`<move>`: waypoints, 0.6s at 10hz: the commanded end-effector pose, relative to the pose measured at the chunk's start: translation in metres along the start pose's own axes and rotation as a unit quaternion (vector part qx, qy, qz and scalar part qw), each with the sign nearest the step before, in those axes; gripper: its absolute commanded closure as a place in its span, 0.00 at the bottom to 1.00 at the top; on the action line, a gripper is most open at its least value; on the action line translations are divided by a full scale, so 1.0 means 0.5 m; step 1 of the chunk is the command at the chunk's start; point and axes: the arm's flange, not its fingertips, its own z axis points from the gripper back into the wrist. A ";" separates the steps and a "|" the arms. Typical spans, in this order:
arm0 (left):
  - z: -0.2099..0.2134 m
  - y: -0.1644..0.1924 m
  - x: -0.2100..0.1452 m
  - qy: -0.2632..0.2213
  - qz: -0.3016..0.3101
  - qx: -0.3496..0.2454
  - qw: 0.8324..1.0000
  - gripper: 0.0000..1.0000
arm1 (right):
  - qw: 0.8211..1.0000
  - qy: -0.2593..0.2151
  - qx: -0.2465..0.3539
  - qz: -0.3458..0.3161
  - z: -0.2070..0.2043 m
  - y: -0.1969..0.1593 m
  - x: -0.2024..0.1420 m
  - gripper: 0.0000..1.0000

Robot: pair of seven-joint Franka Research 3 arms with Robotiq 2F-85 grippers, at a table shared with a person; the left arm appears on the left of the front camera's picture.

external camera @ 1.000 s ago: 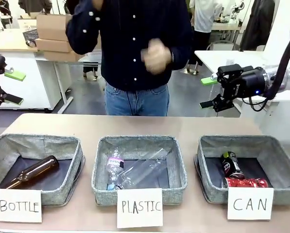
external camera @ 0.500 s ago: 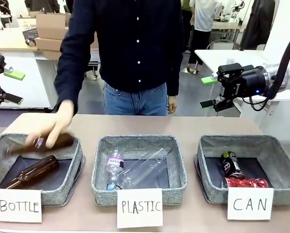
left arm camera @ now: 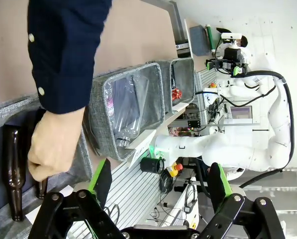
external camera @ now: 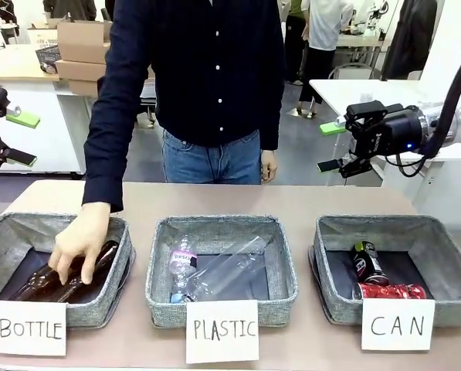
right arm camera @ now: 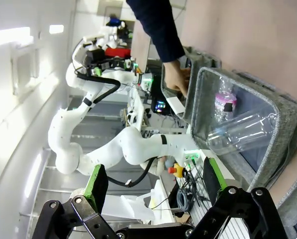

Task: Sort the can waste into the basket.
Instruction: Pick up the can waste from the table and place it in the right Fabric basket.

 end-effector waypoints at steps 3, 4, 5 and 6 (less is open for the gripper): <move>0.005 -0.003 -0.001 0.000 -0.002 0.003 1.000 0.00 | 1.000 0.005 0.001 0.013 -0.003 0.001 -0.002 0.00; 0.005 -0.003 -0.001 0.000 -0.002 0.003 1.000 0.00 | 1.000 0.005 0.001 0.013 -0.003 0.001 -0.002 0.00; 0.005 -0.003 -0.001 0.000 -0.002 0.003 1.000 0.00 | 1.000 0.005 0.001 0.013 -0.003 0.001 -0.002 0.00; 0.005 -0.003 -0.001 0.000 -0.002 0.003 1.000 0.00 | 1.000 0.005 0.001 0.013 -0.003 0.001 -0.002 0.00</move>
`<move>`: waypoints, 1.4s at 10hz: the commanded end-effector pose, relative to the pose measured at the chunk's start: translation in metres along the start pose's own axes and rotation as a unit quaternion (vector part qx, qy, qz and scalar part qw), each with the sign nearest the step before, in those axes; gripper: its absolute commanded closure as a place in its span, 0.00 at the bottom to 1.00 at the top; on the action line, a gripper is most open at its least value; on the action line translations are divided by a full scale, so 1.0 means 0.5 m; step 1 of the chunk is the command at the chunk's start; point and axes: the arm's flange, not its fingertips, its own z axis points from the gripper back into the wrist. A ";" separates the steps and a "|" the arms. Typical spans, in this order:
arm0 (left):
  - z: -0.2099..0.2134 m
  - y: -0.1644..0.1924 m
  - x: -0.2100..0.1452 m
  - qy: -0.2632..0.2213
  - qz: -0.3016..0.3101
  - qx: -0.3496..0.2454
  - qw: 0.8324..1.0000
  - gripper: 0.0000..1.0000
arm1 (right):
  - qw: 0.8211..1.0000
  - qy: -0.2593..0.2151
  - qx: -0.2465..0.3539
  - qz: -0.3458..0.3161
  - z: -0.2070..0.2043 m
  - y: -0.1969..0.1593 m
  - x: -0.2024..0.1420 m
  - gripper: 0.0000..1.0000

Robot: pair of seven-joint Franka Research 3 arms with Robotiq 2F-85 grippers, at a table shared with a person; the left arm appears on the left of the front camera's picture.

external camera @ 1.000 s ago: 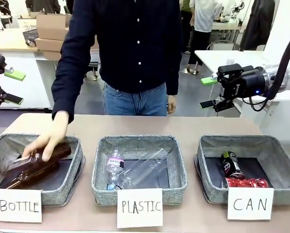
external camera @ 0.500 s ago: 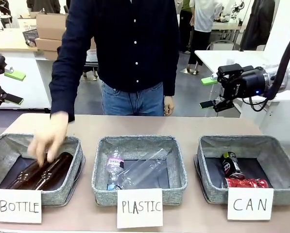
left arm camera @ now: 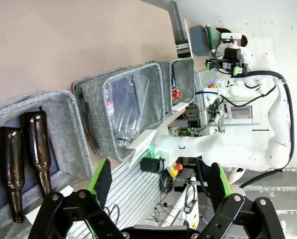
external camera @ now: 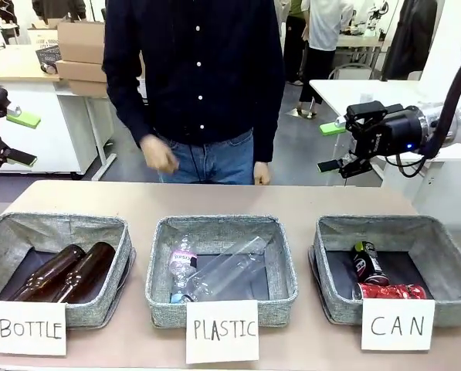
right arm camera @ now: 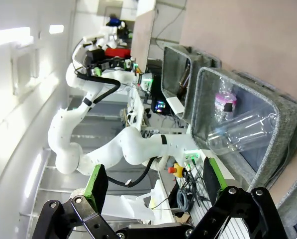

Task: Sort the can waste into the basket.
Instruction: Pick up the can waste from the table and place it in the right Fabric basket.

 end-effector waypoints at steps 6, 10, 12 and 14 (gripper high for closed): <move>0.005 -0.003 -0.001 0.000 -0.002 0.003 1.000 0.00 | 1.000 0.005 0.001 0.013 -0.003 0.001 -0.002 0.00; 0.005 -0.003 -0.001 0.000 -0.002 0.003 1.000 0.00 | 1.000 0.005 0.001 0.013 -0.003 0.001 -0.002 0.00; 0.005 -0.003 -0.001 0.000 -0.002 0.003 1.000 0.00 | 1.000 0.005 0.001 0.013 -0.003 0.001 -0.002 0.00; 0.005 -0.003 -0.001 0.000 -0.002 0.003 1.000 0.00 | 1.000 0.005 0.001 0.013 -0.003 0.001 -0.002 0.00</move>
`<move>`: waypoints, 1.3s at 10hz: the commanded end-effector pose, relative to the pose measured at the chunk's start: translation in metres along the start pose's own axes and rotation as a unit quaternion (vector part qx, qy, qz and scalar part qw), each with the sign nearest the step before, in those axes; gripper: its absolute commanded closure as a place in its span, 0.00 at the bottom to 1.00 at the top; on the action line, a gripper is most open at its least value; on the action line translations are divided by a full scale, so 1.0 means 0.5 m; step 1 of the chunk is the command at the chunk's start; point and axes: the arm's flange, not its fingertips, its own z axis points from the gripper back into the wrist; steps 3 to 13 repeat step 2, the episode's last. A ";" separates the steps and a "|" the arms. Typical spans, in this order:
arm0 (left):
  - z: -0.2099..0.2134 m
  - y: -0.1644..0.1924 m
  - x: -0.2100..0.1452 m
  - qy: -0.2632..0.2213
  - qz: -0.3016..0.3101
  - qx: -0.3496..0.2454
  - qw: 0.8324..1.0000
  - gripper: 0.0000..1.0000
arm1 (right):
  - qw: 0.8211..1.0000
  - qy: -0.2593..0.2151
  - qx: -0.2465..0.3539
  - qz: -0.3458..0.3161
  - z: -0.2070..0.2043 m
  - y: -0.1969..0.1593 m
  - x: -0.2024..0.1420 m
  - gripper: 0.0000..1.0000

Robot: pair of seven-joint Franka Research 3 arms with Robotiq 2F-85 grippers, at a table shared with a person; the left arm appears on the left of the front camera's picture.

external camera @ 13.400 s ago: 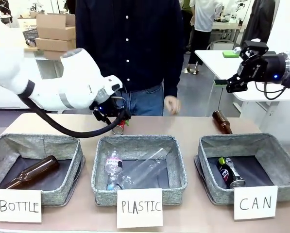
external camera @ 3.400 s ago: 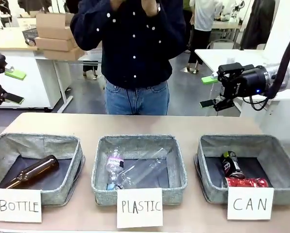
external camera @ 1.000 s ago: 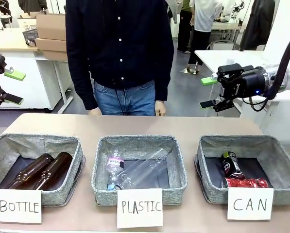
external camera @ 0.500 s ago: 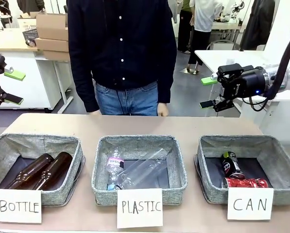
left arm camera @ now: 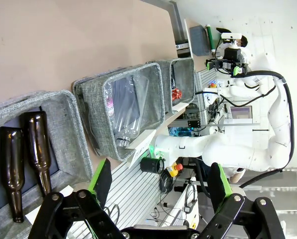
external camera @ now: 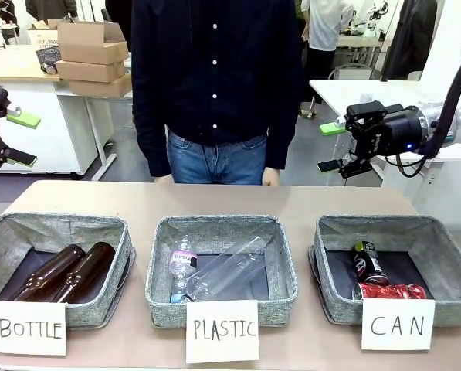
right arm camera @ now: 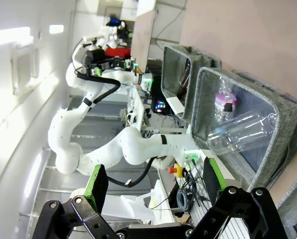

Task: Sort the can waste into the basket.
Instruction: Pick up the can waste from the table and place it in the right Fabric basket.

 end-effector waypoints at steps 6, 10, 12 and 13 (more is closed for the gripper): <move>0.005 -0.003 -0.001 0.000 -0.002 0.003 1.000 0.00 | 1.000 0.005 0.001 0.013 -0.003 0.001 -0.002 0.00; 0.005 -0.003 -0.001 0.000 -0.002 0.003 1.000 0.00 | 1.000 0.005 0.001 0.013 -0.003 0.001 -0.002 0.00; 0.005 -0.003 -0.001 0.000 -0.002 0.003 1.000 0.00 | 1.000 0.005 0.001 0.013 -0.003 0.001 -0.002 0.00; 0.005 -0.003 -0.001 0.000 -0.002 0.003 1.000 0.00 | 1.000 0.005 0.001 0.013 -0.003 0.001 -0.002 0.00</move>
